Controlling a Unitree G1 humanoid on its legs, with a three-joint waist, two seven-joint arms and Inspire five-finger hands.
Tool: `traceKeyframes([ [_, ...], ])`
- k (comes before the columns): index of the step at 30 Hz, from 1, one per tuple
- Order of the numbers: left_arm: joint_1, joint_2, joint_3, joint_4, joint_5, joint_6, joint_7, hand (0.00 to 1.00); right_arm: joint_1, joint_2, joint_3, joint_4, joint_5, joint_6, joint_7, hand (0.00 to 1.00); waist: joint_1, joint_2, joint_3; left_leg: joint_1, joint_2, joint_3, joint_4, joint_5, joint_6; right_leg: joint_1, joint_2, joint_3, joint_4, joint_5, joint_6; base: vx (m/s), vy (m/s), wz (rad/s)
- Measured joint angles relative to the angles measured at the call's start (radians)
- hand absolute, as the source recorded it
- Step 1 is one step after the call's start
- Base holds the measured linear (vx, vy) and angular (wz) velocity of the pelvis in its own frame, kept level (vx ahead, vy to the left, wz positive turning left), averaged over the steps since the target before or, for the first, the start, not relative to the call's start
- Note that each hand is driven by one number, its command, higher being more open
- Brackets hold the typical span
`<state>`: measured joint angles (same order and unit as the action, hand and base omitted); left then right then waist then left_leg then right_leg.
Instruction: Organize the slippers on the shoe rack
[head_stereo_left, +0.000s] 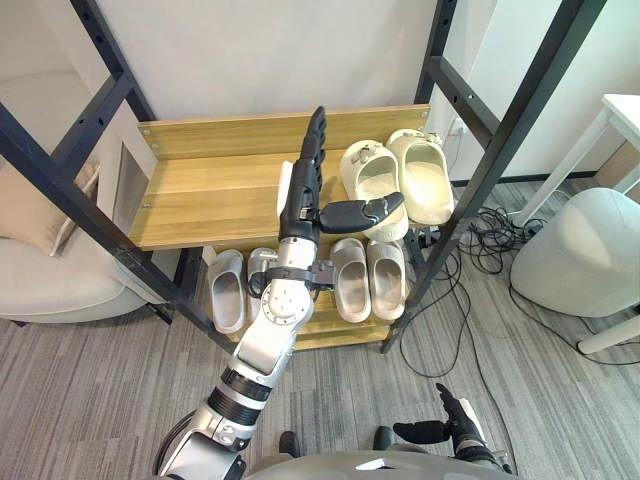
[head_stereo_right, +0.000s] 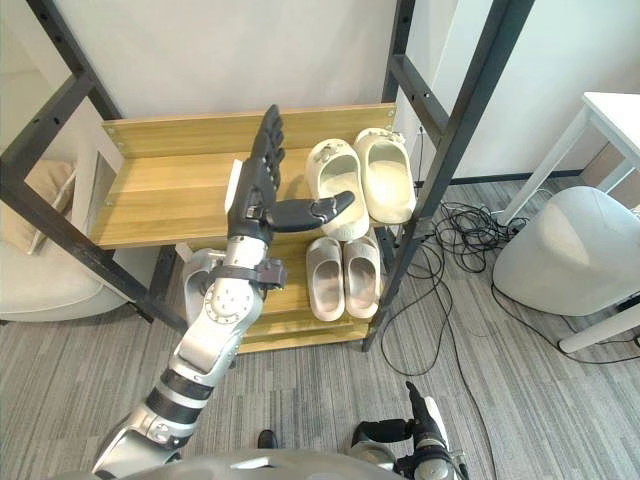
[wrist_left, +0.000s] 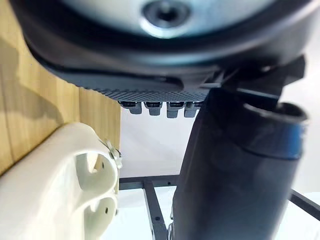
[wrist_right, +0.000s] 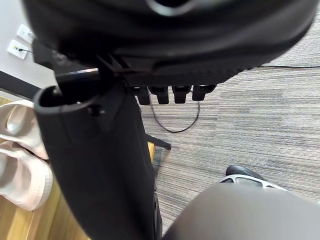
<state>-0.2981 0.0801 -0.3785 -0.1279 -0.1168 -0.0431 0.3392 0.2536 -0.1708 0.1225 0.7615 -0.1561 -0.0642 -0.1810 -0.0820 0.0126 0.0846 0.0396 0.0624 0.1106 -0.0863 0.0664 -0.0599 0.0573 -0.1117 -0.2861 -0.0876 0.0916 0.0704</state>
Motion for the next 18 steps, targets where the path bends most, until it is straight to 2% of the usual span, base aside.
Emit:
traceKeyframes([
  [6,-0.025,0.003,-0.017,0.011,-0.054,-0.006,-0.006,1.0,0.001,-0.016,0.016,0.0,0.0,0.001,0.004,1.0,-0.001,0.012,-0.008,0.001,0.001,-0.008,0.0,0.0,-0.001,0.002,0.005,-0.008,-0.001,-0.001,-0.002,-0.02,0.004,0.02],
  [15,-0.03,0.014,-0.028,0.161,-0.09,-0.01,-0.018,1.0,-0.001,-0.015,0.018,0.0,0.0,0.005,0.005,1.0,-0.002,0.007,-0.005,0.014,0.002,-0.008,0.0,-0.001,-0.002,0.014,0.008,-0.009,-0.001,-0.006,-0.003,0.0,0.0,0.0],
  [18,-0.03,0.02,-0.028,0.186,-0.086,-0.009,-0.017,1.0,-0.004,-0.01,0.019,0.0,0.0,0.006,0.005,1.0,-0.002,-0.002,0.001,0.014,0.003,-0.008,0.0,-0.001,-0.002,0.014,0.008,-0.009,-0.001,-0.006,-0.003,0.0,0.0,0.0],
])
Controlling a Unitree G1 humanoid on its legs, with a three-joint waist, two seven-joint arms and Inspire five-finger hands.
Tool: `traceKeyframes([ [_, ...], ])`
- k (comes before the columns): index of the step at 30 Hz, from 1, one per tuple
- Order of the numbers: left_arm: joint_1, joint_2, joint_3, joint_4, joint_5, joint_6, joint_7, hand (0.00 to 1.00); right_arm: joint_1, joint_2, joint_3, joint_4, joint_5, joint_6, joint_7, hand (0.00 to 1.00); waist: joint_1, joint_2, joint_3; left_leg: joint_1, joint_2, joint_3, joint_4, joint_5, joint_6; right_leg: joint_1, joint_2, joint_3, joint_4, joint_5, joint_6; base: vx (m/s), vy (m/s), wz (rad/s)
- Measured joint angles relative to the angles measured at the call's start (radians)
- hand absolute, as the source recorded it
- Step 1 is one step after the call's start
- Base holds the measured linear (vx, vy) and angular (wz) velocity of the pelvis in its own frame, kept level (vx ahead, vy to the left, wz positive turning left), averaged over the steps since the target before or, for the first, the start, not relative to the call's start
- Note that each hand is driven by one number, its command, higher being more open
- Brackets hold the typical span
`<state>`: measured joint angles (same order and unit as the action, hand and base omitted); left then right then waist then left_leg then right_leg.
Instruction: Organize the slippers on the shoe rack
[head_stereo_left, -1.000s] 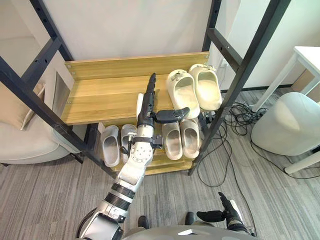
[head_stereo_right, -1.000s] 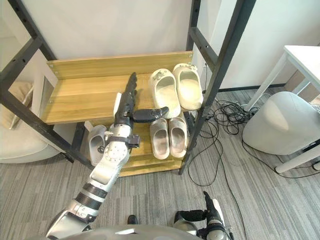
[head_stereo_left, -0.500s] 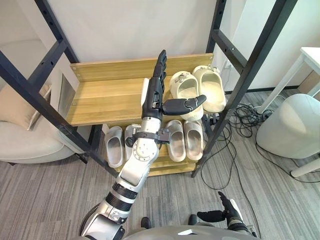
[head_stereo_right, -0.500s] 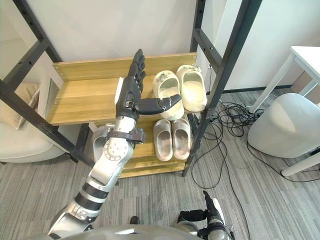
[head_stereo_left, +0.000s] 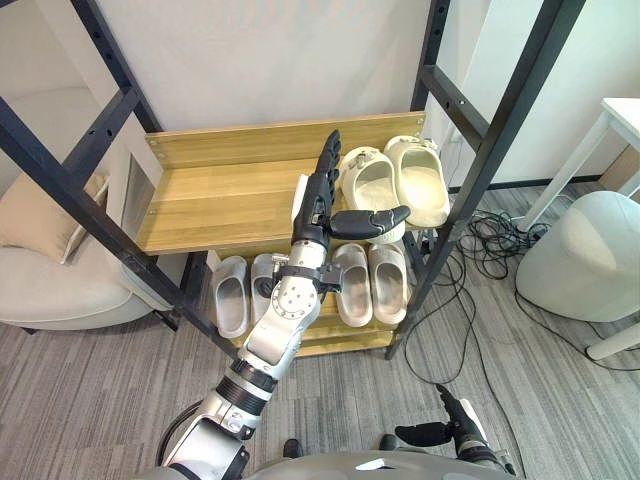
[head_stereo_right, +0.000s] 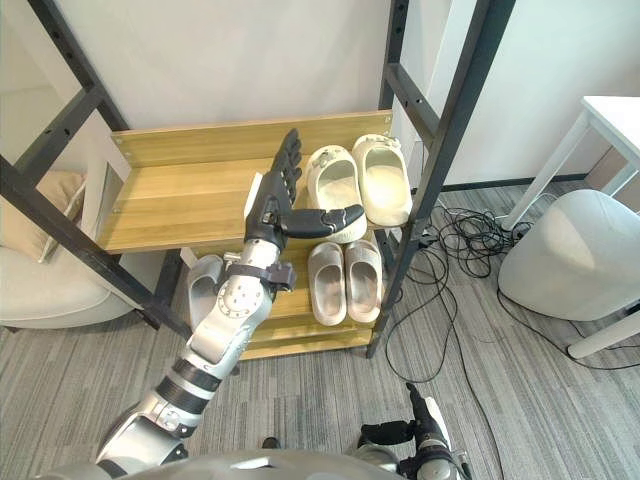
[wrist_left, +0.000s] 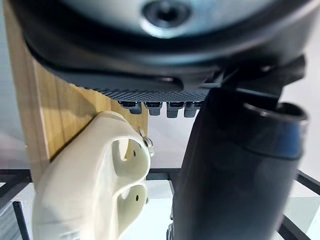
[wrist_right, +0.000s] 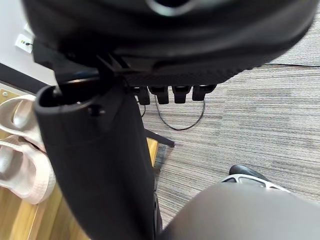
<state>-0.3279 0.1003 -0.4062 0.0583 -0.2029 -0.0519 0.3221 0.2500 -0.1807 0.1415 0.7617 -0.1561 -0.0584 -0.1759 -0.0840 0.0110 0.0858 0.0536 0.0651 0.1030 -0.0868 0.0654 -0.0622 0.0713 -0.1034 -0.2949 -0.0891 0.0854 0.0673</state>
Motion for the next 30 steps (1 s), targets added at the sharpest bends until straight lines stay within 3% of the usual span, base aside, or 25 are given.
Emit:
traceKeyframes([
  [6,0.0,0.015,0.017,0.026,0.039,0.019,0.004,1.0,-0.001,0.009,0.0,0.0,0.0,0.0,0.0,1.0,-0.001,-0.015,0.009,-0.001,0.0,0.003,0.0,-0.001,0.0,-0.002,0.0,0.002,0.0,0.0,0.0,0.0,0.0,0.0],
  [17,0.0,0.014,0.029,0.051,0.039,0.021,-0.005,1.0,-0.002,0.011,0.0,0.0,0.0,0.001,0.0,1.0,-0.003,-0.018,0.011,-0.001,0.0,0.004,0.0,-0.002,0.0,-0.003,0.0,0.003,0.0,-0.001,0.001,0.0,0.0,0.0],
  [30,-0.035,0.014,-0.04,0.061,0.024,0.02,-0.02,1.0,-0.003,0.011,0.0,0.0,0.0,0.001,0.001,1.0,-0.008,-0.018,0.011,-0.011,-0.001,0.009,0.0,-0.004,0.0,-0.015,-0.001,0.006,0.0,-0.001,0.003,0.0,0.0,0.0],
])
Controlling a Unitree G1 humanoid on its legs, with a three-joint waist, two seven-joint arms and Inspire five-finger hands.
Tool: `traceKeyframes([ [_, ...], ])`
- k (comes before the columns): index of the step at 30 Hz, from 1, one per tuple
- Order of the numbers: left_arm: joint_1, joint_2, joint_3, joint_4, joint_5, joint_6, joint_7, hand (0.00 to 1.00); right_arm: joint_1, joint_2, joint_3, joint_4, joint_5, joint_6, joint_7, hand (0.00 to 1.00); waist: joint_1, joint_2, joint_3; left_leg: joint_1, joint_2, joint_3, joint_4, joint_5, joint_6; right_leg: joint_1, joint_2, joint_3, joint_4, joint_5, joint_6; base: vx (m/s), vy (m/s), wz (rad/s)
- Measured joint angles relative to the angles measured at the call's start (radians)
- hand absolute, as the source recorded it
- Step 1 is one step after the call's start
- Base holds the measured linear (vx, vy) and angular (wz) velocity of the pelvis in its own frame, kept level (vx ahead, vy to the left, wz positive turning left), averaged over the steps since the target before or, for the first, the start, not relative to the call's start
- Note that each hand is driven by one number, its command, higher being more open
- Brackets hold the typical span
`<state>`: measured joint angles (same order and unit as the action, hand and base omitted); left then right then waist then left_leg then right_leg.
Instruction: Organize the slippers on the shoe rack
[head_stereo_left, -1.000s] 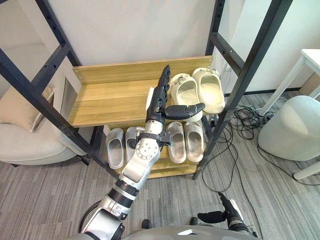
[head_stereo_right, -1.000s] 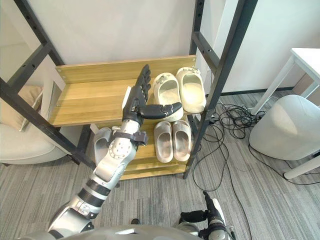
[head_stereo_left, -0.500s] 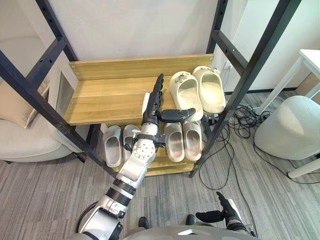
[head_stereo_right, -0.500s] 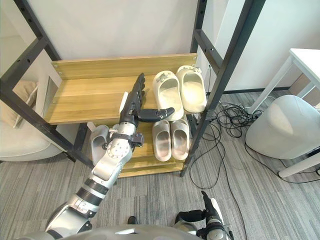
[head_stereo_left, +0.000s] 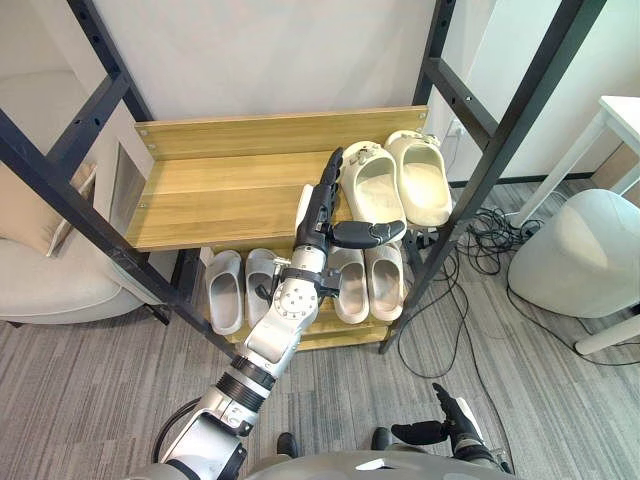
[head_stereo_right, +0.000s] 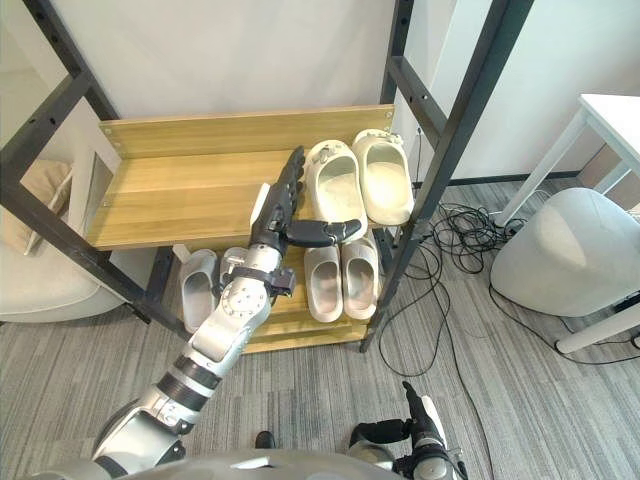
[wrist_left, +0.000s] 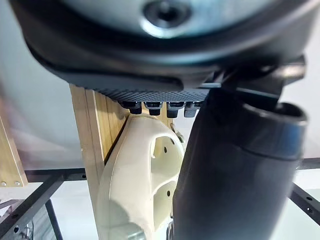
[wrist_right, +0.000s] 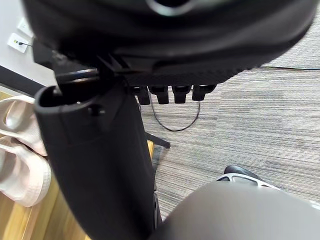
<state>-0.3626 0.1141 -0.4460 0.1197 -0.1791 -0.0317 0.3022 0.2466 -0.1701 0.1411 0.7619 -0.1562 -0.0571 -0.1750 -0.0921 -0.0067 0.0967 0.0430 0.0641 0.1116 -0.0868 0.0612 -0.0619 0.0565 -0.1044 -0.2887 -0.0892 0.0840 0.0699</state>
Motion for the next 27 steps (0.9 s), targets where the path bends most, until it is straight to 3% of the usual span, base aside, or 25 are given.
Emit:
traceKeyframes([
  [17,-0.056,0.0,0.014,0.068,-0.007,-0.003,0.023,1.0,0.001,0.004,-0.01,0.002,0.0,0.001,0.0,1.0,0.0,-0.001,0.001,0.001,-0.001,0.013,0.0,-0.007,-0.005,-0.006,-0.001,0.014,0.0,0.002,0.002,0.0,0.0,-0.02],
  [27,-0.088,-0.003,0.064,0.112,0.009,-0.003,0.024,1.0,-0.001,0.018,-0.039,0.019,0.001,0.001,-0.001,1.0,-0.022,-0.002,0.001,0.001,0.0,0.019,0.0,-0.01,-0.003,-0.008,-0.001,0.02,0.0,0.002,0.003,0.0,0.001,-0.01],
])
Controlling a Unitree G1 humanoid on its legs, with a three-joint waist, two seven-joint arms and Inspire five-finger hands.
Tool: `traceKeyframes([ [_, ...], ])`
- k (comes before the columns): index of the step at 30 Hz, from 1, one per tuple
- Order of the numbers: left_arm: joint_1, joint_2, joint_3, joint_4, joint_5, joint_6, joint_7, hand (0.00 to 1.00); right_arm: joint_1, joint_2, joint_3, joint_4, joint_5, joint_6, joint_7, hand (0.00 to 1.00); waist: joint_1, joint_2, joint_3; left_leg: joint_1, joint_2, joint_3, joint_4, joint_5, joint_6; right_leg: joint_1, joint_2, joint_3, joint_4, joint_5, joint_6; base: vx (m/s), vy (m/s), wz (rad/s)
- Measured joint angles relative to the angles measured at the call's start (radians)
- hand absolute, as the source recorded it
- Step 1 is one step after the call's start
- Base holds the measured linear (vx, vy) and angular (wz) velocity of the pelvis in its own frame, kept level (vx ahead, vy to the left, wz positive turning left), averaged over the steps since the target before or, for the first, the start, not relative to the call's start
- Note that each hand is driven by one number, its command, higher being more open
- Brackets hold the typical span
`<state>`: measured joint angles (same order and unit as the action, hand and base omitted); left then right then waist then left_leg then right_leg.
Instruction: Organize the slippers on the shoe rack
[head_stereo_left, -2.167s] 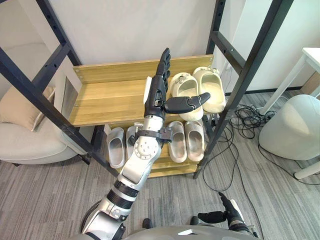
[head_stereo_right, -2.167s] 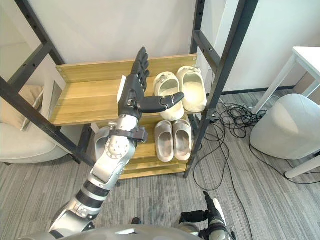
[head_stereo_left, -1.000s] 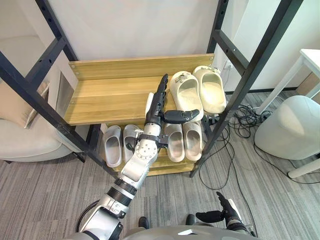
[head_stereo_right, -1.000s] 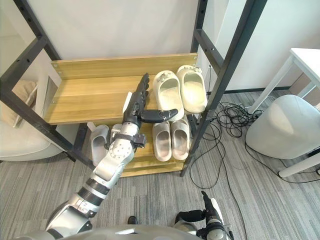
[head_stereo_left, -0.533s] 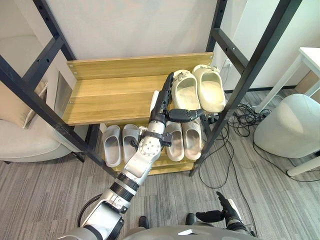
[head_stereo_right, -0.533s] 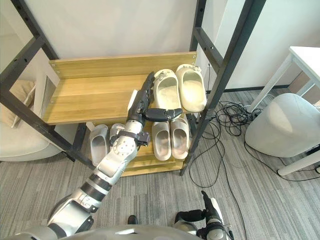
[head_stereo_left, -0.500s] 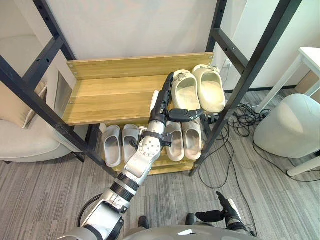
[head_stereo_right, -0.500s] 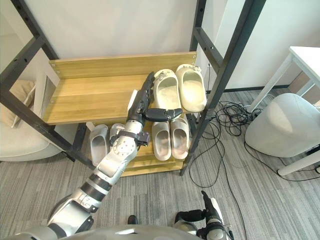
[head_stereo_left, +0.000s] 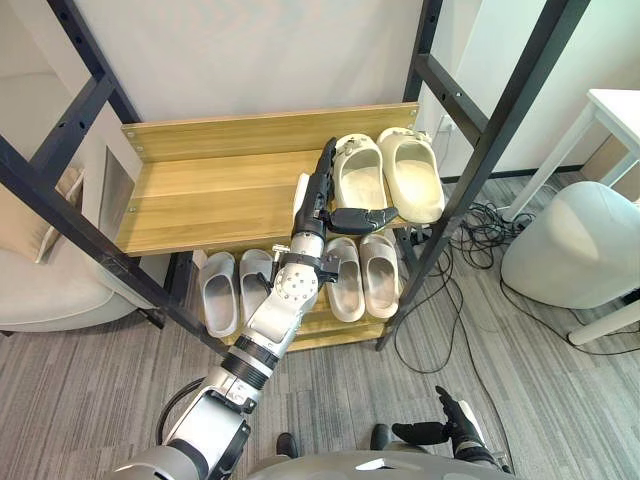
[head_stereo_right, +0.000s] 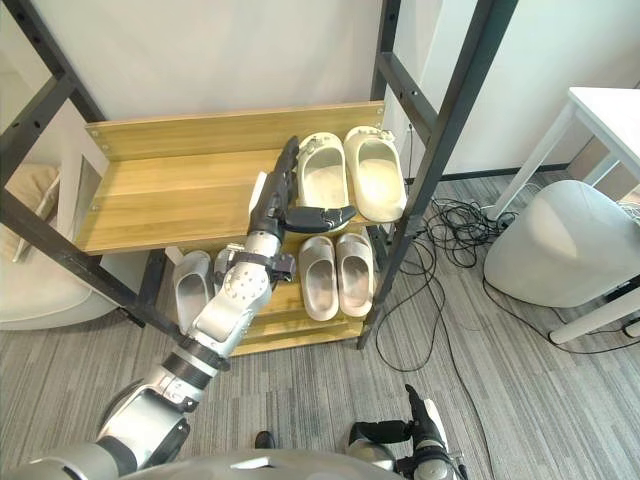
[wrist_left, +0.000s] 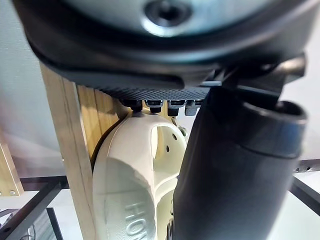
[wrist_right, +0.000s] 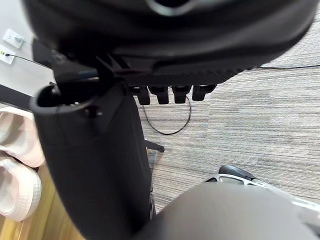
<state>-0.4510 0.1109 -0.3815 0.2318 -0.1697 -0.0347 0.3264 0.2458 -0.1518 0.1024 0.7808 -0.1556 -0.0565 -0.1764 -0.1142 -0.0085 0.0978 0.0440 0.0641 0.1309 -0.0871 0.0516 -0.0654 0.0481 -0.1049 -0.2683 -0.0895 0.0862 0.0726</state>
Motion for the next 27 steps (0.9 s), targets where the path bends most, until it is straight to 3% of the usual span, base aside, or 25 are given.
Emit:
traceKeyframes([
  [16,-0.025,-0.01,0.042,0.036,0.021,0.0,0.014,1.0,0.002,0.016,-0.023,0.001,0.0,0.0,-0.003,1.0,-0.006,-0.009,0.006,0.009,0.001,0.014,0.0,-0.002,0.003,0.001,0.0,0.013,0.0,0.0,0.0,0.0,0.004,-0.02],
  [27,-0.026,-0.041,0.051,0.036,-0.061,-0.009,0.025,1.0,0.002,0.017,-0.023,0.001,0.001,0.003,-0.003,1.0,-0.008,-0.01,0.006,0.009,-0.001,-0.004,0.0,-0.002,0.005,0.01,-0.001,-0.005,0.0,-0.004,0.002,0.0,0.0,0.05],
])
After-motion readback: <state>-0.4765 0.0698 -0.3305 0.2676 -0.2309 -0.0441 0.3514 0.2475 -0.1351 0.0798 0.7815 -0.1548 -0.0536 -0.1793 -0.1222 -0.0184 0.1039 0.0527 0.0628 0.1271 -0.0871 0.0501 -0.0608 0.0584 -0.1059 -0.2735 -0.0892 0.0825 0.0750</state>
